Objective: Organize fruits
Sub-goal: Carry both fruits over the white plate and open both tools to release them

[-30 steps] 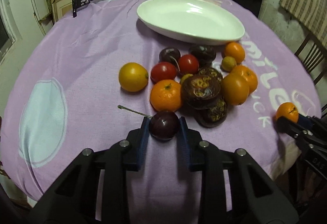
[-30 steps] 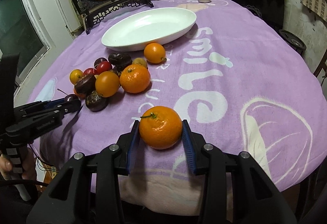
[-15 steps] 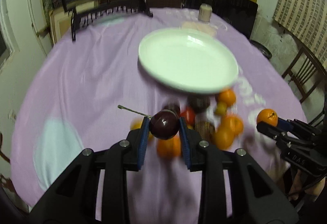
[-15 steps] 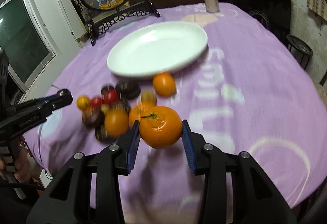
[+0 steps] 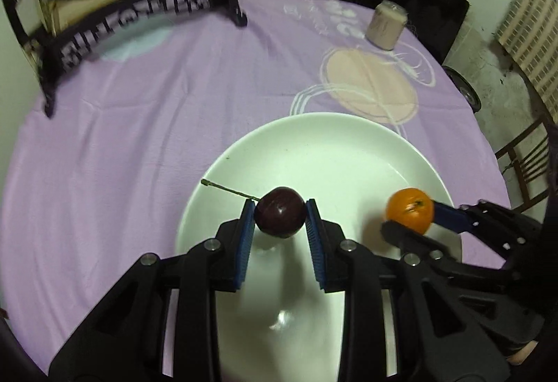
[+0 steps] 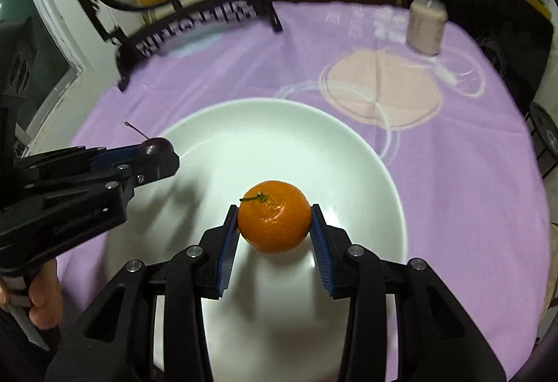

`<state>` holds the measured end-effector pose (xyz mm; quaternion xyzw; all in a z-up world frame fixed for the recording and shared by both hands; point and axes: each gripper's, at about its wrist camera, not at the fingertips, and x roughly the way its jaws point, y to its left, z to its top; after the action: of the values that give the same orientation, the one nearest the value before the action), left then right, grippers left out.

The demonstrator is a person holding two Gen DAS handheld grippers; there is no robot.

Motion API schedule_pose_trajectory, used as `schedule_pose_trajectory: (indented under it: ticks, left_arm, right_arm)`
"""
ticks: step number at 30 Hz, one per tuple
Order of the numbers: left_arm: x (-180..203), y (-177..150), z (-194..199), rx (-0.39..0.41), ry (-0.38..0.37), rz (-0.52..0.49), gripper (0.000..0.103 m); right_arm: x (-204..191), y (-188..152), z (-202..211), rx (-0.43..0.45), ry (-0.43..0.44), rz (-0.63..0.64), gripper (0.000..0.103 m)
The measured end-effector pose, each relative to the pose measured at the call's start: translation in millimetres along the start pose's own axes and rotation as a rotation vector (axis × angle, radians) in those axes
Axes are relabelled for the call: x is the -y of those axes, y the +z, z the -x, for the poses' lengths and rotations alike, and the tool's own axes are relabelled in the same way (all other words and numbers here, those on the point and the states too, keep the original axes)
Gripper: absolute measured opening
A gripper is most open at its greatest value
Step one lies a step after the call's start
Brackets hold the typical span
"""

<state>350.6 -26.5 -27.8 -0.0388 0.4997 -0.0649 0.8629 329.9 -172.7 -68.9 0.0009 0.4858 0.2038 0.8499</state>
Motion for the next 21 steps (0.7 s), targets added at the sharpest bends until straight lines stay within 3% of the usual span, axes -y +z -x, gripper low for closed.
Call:
schedule_pose_trajectory:
  ticks: [4,5,7,10,12,15,18,21]
  left_arm:
    - [3.8,7.1,-16.0,-0.009,0.001,-0.011,0.031]
    - [3.2,7.9,-17.9,-0.012,0.003,-0.008,0.043]
    - [-0.5,9.7,-17.1,-0.012,0.003,0.013,0.055]
    - [-4.8,4.6,4.5,0.016,-0.022,0.018,0.056]
    - [-7.8,-8.4,32.2,0.055,-0.028,0.014,0.064]
    - [-7.1,-48.8,80.4,0.137,0.004,-0.015,0.082]
    - [-7.0,-107.9,113.0,0.208,0.053,-0.031,0.086]
    - [-13.5,-162.3,127.3,0.222,0.035,-0.003,0.086]
  right_arm:
    - [-2.0,6.0,-12.6,-0.007,0.002,0.02,0.041]
    - [-3.5,7.6,-14.0,-0.006,-0.004,0.029,0.043]
    - [-7.7,7.9,-8.7,0.013,-0.058,0.043,0.059]
    - [-13.2,3.6,17.5,0.052,-0.104,0.069,0.061]
    - [-22.4,-11.5,54.2,0.092,-0.121,0.088,0.061]
    - [-43.2,-53.4,104.5,0.158,-0.144,0.098,0.069]
    - [-63.1,-108.0,134.4,0.234,-0.154,0.073,0.086]
    - [-78.1,-147.0,143.4,0.266,-0.167,0.062,0.086]
